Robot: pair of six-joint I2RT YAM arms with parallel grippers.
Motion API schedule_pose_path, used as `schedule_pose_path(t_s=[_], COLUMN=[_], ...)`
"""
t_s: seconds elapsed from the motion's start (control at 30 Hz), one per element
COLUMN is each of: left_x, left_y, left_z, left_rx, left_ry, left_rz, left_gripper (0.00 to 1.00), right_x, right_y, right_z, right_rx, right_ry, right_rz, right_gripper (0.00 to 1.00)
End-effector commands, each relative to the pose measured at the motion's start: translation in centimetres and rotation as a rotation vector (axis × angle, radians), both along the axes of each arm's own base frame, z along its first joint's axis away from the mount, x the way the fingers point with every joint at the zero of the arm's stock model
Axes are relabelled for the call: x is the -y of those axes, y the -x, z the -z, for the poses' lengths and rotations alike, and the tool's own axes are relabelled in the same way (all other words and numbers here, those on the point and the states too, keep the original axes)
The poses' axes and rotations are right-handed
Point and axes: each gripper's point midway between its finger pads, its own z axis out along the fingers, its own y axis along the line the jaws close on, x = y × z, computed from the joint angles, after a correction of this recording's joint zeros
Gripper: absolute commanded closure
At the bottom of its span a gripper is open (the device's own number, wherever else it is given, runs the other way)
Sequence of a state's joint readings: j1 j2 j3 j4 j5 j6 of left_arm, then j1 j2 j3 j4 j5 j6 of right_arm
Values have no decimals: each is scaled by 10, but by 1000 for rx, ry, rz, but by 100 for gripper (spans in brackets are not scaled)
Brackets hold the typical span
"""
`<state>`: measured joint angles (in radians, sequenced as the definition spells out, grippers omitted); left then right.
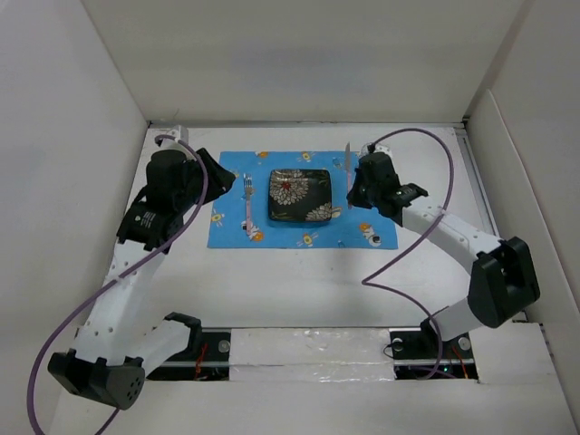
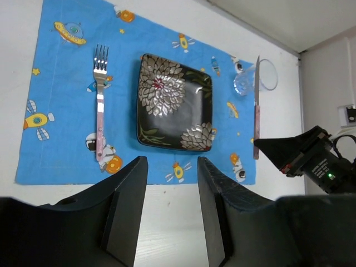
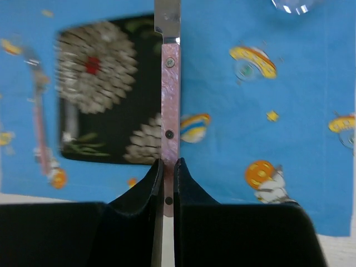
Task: Set the dinner table for one person
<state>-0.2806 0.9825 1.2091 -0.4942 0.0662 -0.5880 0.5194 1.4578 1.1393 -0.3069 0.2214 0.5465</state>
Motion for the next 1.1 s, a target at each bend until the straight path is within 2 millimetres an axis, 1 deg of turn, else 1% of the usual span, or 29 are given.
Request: schedule_pose_path(t_s=[0.0, 0.03, 0.07, 0.1, 0.13, 0.17, 0.23, 0.27, 0.3, 0.4, 0.43, 0.47, 0.5, 0.53, 0.63, 0.67, 0.77, 0.8, 0.83, 0.87, 0.93, 1.0, 1.07], left_x=[7, 9, 10, 11, 12, 13, 14, 14, 14, 14, 14, 14, 15, 15, 15, 15, 15, 16, 16, 16, 15, 16, 17], left_y=[-18, -21, -24, -27, -27, -29, -30, -30, -31, -30, -29, -28, -28, -27, -26, -26, -28, -28, -28, -28, -28, -28, -28], left_z=[-10, -1, 5, 8, 13, 18, 22, 24, 24, 34, 36, 38, 40, 42, 47, 49, 53, 54, 53, 54, 56, 59, 59], left_rx=[100, 82, 71, 70, 61, 54, 49, 48, 50, 33, 30, 24, 22, 18, 10, 3, -5, -8, -7, -8, -12, -19, -17], left_ry=[13, 7, 2, 0, -2, -7, -8, -8, -10, -16, -18, -16, -17, -15, -15, -15, -20, -19, -18, -18, -18, -17, -11], left_rz=[13, 20, 25, 28, 33, 38, 43, 43, 46, 46, 48, 49, 52, 51, 52, 51, 53, 57, 58, 56, 53, 53, 54], left_gripper=[62, 62, 62, 62, 62, 62, 62, 62, 61, 61, 61, 61, 61, 61, 61, 61, 61, 61, 61, 61, 61, 61, 61], right_x=[14, 18, 21, 25, 24, 28, 32, 31, 30, 30, 30, 26, 28, 26, 29, 26, 28, 26, 28, 28, 29, 32, 29], right_y=[-6, -8, -10, -15, -15, -17, -21, -22, -23, -23, -23, -21, -18, -15, -8, -4, 0, 5, 6, 12, 13, 18, 21], right_z=[23, 30, 44, 49, 56, 68, 78, 82, 90, 104, 107, 109, 113, 115, 124, 127, 135, 138, 139, 141, 137, 137, 137], right_rx=[-45, -58, -86, -93, -106, -133, -148, -154, -168, -202, -209, -212, -223, -227, -250, -260, -283, -298, -303, -313, -304, -310, -314], right_ry=[23, 29, 44, 40, 43, 55, 69, 73, 79, 96, 100, 105, 114, 120, 132, 134, 149, 160, 169, 186, 188, 190, 196], right_rz=[0, 7, 11, 20, 12, 20, 27, 22, 19, 12, 13, 3, 6, -3, 2, -10, -14, -27, -23, -29, -28, -30, -43], right_gripper=[100, 100, 100, 100, 100, 100, 100, 100, 100, 100, 100, 100, 100, 100, 100, 100, 100, 100, 100, 100, 100, 100, 100])
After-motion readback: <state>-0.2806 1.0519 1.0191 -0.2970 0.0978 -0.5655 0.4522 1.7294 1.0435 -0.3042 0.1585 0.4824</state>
